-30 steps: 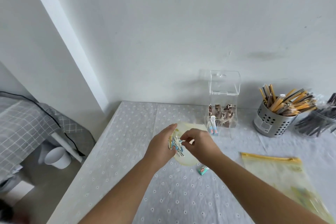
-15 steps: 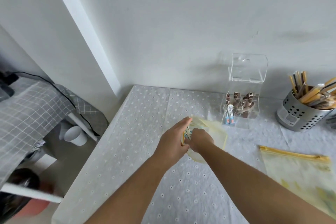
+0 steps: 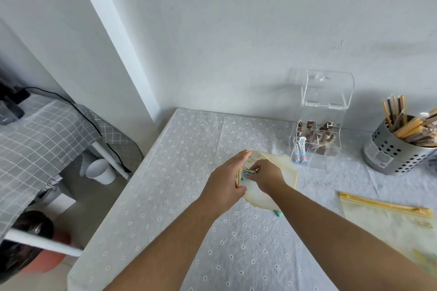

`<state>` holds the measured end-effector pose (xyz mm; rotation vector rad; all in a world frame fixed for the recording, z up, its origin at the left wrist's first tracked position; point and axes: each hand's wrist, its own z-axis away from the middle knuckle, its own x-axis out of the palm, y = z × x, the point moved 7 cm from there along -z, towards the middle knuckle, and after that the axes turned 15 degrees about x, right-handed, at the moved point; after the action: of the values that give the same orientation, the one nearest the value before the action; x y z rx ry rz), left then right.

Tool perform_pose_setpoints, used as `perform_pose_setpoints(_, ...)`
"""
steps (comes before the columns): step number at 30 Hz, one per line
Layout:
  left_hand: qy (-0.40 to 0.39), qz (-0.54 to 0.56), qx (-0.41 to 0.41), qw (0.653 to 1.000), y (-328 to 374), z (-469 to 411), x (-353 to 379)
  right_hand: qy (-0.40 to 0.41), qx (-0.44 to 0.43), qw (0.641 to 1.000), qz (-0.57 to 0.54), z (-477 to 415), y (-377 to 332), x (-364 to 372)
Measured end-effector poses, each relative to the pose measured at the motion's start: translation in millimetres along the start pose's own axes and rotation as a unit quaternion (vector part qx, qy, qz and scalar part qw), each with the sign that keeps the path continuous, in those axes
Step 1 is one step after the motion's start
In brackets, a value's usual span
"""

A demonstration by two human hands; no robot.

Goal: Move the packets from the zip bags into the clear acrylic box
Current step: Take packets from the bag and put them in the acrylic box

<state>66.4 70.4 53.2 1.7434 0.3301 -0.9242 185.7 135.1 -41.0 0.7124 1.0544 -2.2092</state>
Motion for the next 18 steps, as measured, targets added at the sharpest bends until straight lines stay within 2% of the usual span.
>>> perform_pose_setpoints(5, -0.006, -0.002, 0.003, 1.000, 0, -2, -2, -0.027, -0.003, 0.999, -0.035, 5, -2, -8)
perform_pose_setpoints(12, -0.012, -0.010, 0.009, 1.000, 1, -5, -6, -0.017, -0.006, 1.000, -0.007, 13, -2, -17)
perform_pose_setpoints(18, -0.019, -0.018, 0.015, 1.000, 4, -6, -5, -0.069, 0.019, 0.997, -0.015, 11, 5, -14)
